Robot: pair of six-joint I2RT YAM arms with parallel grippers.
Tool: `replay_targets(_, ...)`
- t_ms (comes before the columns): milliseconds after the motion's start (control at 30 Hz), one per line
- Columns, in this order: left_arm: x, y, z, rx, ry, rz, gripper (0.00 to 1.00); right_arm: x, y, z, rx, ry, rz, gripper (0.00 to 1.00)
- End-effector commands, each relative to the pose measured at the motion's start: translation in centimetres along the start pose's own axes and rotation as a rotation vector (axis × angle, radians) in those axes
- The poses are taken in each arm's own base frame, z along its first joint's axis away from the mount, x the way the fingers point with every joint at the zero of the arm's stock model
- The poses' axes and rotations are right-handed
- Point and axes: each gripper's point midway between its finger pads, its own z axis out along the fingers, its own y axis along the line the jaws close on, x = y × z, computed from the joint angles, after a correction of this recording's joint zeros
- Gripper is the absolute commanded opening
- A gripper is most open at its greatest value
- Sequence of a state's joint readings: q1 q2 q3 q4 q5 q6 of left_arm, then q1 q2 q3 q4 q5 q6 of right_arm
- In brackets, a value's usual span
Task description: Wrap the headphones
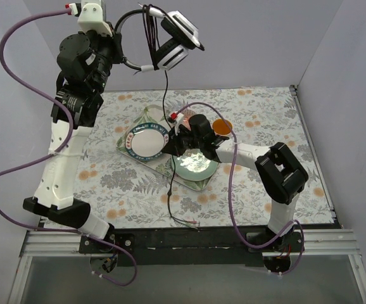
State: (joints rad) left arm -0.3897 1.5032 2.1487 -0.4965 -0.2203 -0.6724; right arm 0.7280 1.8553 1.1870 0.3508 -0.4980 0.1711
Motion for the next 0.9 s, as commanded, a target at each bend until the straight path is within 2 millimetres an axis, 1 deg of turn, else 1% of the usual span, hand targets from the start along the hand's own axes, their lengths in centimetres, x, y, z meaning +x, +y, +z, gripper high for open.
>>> replay_targets(0,-1.1,5.8,2.3,-0.198,-0.115,0.014,0.00,1.9,2.5,1.4,0.014,0.093,-0.055,0.01)
replay_targets(33,-0.6,7.9,2.8,-0.225,-0.101,0.019,0.00,2.9,3.6,1.8,0.016,0.132,-0.077,0.01)
replay_targets(67,1.1,9.0,4.0,-0.245,-0.068,0.022,0.00,4.1,4.2,1.6,0.022,0.186,-0.082,0.01)
replay_targets(100,1.8,10.1,4.4,-0.269,-0.057,0.025,0.00,4.1,4.8,1.7,0.023,0.204,-0.129,0.01)
replay_targets(133,2.6,11.6,4.9,-0.303,-0.045,0.042,0.00,4.7,5.9,2.0,0.035,0.233,-0.161,0.01)
replay_targets(167,3.9,12.7,5.3,-0.336,-0.021,0.060,0.00,6.1,6.4,1.6,0.046,0.305,-0.177,0.01)
replay_targets(200,5.2,13.5,6.1,-0.352,-0.005,0.073,0.00,5.5,6.9,1.6,0.053,0.316,-0.233,0.01)
replay_targets(233,5.8,14.7,6.3,-0.376,0.004,0.094,0.00,5.8,7.9,1.8,0.074,0.343,-0.276,0.01)
replay_targets(267,7.6,15.7,6.5,-0.412,0.036,0.114,0.00,6.2,8.3,1.5,0.081,0.377,-0.307,0.01)
replay_targets(300,7.9,16.2,6.9,-0.433,0.016,0.134,0.00,7.0,8.7,0.9,0.092,0.433,-0.327,0.01)
replay_targets(333,8.3,16.9,6.9,-0.454,0.023,0.181,0.00,6.4,9.5,0.9,0.108,0.443,-0.388,0.01)
replay_targets(367,9.9,17.5,7.0,-0.471,0.050,0.202,0.00,6.5,9.9,0.6,0.114,0.461,-0.409,0.01)
replay_targets(400,9.9,18.2,7.2,-0.497,0.034,0.221,0.00,6.8,10.4,-0.1,0.120,0.495,-0.423,0.01)
replay_targets(467,10.7,19.0,7.1,-0.523,0.046,0.275,0.00,6.2,11.5,-0.5,0.118,0.500,-0.462,0.01)
replay_targets(500,11.7,19.5,7.1,-0.541,0.057,0.297,0.00,5.9,12.1,-0.9,0.109,0.503,-0.474,0.01)
replay_targets(533,11.8,19.8,7.2,-0.549,0.053,0.338,0.00,6.1,12.2,-1.6,0.132,0.534,-0.500,0.01)
replay_targets(567,12.1,20.1,7.1,-0.560,0.058,0.362,0.00,5.3,12.7,-1.8,0.135,0.529,-0.517,0.01)
replay_targets(600,13.1,20.6,7.0,-0.585,0.055,0.386,0.00,4.5,13.0,-2.3,0.148,0.524,-0.529,0.01)
replay_targets(633,13.2,20.9,6.8,-0.594,0.050,0.417,0.00,4.2,13.1,-3.0,0.174,0.536,-0.547,0.01)
replay_targets(667,13.6,21.1,6.6,-0.596,0.060,0.468,0.00,3.0,13.3,-3.3,0.186,0.516,-0.555,0.01)
replay_targets(700,13.3,21.2,6.5,-0.601,0.035,0.488,0.00,1.9,13.6,-4.0,0.194,0.491,-0.562,0.01)
replay_targets(733,15.3,21.0,6.5,-0.570,0.072,0.512,0.00,1.0,13.5,-4.4,0.216,0.475,-0.573,0.01)
replay_targets(767,14.8,20.6,6.1,-0.548,0.061,0.516,0.00,0.3,13.4,-5.0,0.233,0.469,-0.591,0.01)
replay_targets(800,15.7,20.2,6.0,-0.515,0.089,0.521,0.00,-1.2,13.4,-5.6,0.256,0.439,-0.608,0.01)
replay_targets(833,17.1,19.0,6.2,-0.425,0.115,0.526,0.00,-2.3,12.5,-6.2,0.316,0.426,-0.628,0.01)
replay_targets(867,17.0,18.2,5.7,-0.384,0.121,0.526,0.00,-3.1,12.0,-6.7,0.350,0.423,-0.639,0.01)
